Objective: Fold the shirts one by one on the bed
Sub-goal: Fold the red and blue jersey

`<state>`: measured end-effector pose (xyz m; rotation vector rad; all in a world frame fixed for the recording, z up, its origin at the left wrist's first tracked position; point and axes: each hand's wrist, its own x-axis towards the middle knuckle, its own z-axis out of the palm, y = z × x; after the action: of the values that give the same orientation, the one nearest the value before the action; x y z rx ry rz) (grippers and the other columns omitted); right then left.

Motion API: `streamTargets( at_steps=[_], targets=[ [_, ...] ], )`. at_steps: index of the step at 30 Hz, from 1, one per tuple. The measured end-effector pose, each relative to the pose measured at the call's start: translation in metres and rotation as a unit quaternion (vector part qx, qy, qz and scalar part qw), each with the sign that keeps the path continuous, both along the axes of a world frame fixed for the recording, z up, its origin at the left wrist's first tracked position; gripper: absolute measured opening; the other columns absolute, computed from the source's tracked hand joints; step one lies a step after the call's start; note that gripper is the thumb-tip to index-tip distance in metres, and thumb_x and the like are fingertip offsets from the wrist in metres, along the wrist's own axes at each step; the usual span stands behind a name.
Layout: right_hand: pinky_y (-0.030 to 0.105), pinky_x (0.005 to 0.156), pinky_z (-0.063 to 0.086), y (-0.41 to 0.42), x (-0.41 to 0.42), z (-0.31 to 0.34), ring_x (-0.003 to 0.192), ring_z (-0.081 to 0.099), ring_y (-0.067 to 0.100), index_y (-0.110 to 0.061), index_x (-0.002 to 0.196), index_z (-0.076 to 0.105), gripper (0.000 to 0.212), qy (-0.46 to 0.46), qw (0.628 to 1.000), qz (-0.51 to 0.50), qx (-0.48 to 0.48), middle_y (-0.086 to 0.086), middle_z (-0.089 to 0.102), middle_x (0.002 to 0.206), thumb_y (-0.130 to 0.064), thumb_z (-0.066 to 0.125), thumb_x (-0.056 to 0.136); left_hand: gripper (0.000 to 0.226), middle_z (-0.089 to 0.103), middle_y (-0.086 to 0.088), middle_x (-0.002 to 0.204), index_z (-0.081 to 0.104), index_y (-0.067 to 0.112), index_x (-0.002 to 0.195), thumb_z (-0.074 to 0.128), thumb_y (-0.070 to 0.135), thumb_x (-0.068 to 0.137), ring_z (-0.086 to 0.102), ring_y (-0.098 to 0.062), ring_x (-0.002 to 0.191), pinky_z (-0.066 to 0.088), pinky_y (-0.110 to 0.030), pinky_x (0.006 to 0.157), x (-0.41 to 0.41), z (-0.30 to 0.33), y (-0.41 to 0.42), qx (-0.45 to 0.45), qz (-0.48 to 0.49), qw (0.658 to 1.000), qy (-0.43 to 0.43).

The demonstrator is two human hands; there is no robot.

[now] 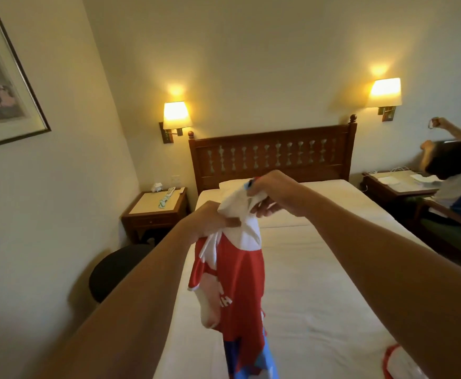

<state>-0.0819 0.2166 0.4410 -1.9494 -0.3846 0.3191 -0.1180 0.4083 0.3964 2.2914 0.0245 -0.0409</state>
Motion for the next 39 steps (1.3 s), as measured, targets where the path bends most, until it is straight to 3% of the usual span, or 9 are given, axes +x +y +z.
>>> streamTargets(
  at_steps=[6, 11, 17, 21, 23, 25, 30, 34, 39],
  targets=[
    [0.029, 0.061, 0.056, 0.018, 0.003, 0.007, 0.068, 0.072, 0.022, 0.009, 0.115, 0.065, 0.030, 0.007, 0.984, -0.033, 0.177, 0.020, 0.072, 0.091, -0.007, 0.062, 0.089, 0.035, 0.072, -0.015, 0.109, 0.069, 0.010, 0.116, 0.075, 0.026, 0.085, 0.068, -0.032, 0.105, 0.055, -0.044, 0.098, 0.003, 0.008, -0.006, -0.141, -0.022, 0.990, 0.012],
    [0.039, 0.085, 0.049, 0.003, 0.008, -0.021, 0.092, 0.068, 0.025, -0.001, 0.122, 0.065, 0.044, 0.051, 0.967, 0.026, 0.249, 0.014, 0.074, 0.106, -0.020, 0.055, 0.083, 0.011, 0.074, -0.007, 0.098, 0.071, 0.018, 0.105, 0.061, 0.023, 0.100, 0.070, -0.021, 0.091, 0.057, -0.027, 0.072, 0.004, 0.011, 0.000, -0.201, 0.011, 0.979, -0.030],
    [0.030, 0.072, 0.041, -0.007, 0.015, -0.079, 0.095, 0.059, 0.020, -0.017, 0.111, 0.069, 0.037, 0.031, 0.996, 0.033, -0.080, 0.015, 0.071, 0.115, -0.011, 0.071, 0.074, 0.023, 0.076, -0.009, 0.105, 0.072, 0.023, 0.113, 0.052, 0.017, 0.104, 0.072, -0.024, 0.094, 0.056, -0.032, 0.072, 0.009, 0.017, 0.001, -0.273, 0.054, 0.960, -0.037],
    [0.029, 0.075, 0.051, -0.001, 0.015, -0.095, 0.100, 0.065, 0.024, -0.012, 0.118, 0.070, 0.041, -0.011, 0.989, 0.076, -0.128, 0.007, 0.072, 0.108, -0.021, 0.078, 0.079, 0.020, 0.075, -0.010, 0.107, 0.071, 0.023, 0.113, 0.055, 0.020, 0.104, 0.071, -0.028, 0.102, 0.060, -0.040, 0.087, 0.011, 0.024, -0.001, -0.316, 0.057, 0.946, -0.041],
    [0.034, 0.083, 0.055, -0.002, 0.016, -0.102, 0.092, 0.067, 0.024, -0.011, 0.101, 0.076, 0.013, -0.062, 0.984, 0.069, -0.151, 0.005, 0.072, 0.092, -0.016, 0.070, 0.090, 0.018, 0.074, -0.011, 0.106, 0.070, 0.023, 0.114, 0.055, 0.021, 0.104, 0.071, -0.028, 0.101, 0.058, -0.043, 0.092, 0.010, 0.025, 0.000, -0.336, 0.056, 0.939, -0.036],
    [0.033, 0.078, 0.052, -0.006, 0.017, -0.104, 0.079, 0.062, 0.018, -0.017, 0.080, 0.073, 0.018, -0.092, 0.987, 0.034, -0.126, 0.001, 0.068, 0.078, -0.010, 0.063, 0.094, 0.018, 0.074, -0.011, 0.105, 0.069, 0.022, 0.116, 0.055, 0.023, 0.104, 0.070, -0.027, 0.098, 0.058, -0.043, 0.091, 0.010, 0.025, 0.006, -0.346, 0.065, 0.935, -0.038],
    [0.034, 0.067, 0.045, -0.011, 0.027, -0.090, 0.068, 0.056, 0.018, -0.012, 0.081, 0.069, 0.015, -0.115, 0.987, -0.109, -0.001, 0.005, 0.064, 0.073, -0.006, 0.060, 0.091, 0.030, 0.074, -0.014, 0.107, 0.070, 0.016, 0.118, 0.061, 0.034, 0.096, 0.070, -0.034, 0.102, 0.055, -0.053, 0.096, 0.007, 0.016, 0.034, -0.300, 0.135, 0.943, -0.042],
    [0.031, 0.062, 0.041, -0.004, 0.033, -0.069, 0.067, 0.054, 0.016, -0.014, 0.090, 0.065, 0.014, -0.153, 0.978, -0.132, 0.045, 0.004, 0.062, 0.077, -0.011, 0.055, 0.098, 0.031, 0.064, -0.008, 0.111, 0.061, 0.014, 0.122, 0.061, 0.027, 0.094, 0.061, -0.025, 0.096, 0.050, -0.037, 0.076, 0.005, 0.002, 0.051, -0.172, 0.177, 0.969, -0.013],
    [0.024, 0.069, 0.042, 0.015, 0.030, -0.042, 0.080, 0.058, 0.008, -0.020, 0.087, 0.069, 0.015, -0.240, 0.967, -0.007, -0.091, -0.009, 0.064, 0.084, -0.012, 0.059, 0.095, 0.098, 0.045, 0.005, 0.142, 0.038, 0.040, 0.146, 0.087, 0.059, 0.064, 0.040, -0.024, 0.133, 0.041, -0.047, 0.109, 0.012, -0.011, 0.038, -0.044, 0.064, 0.996, 0.034]
  ],
)
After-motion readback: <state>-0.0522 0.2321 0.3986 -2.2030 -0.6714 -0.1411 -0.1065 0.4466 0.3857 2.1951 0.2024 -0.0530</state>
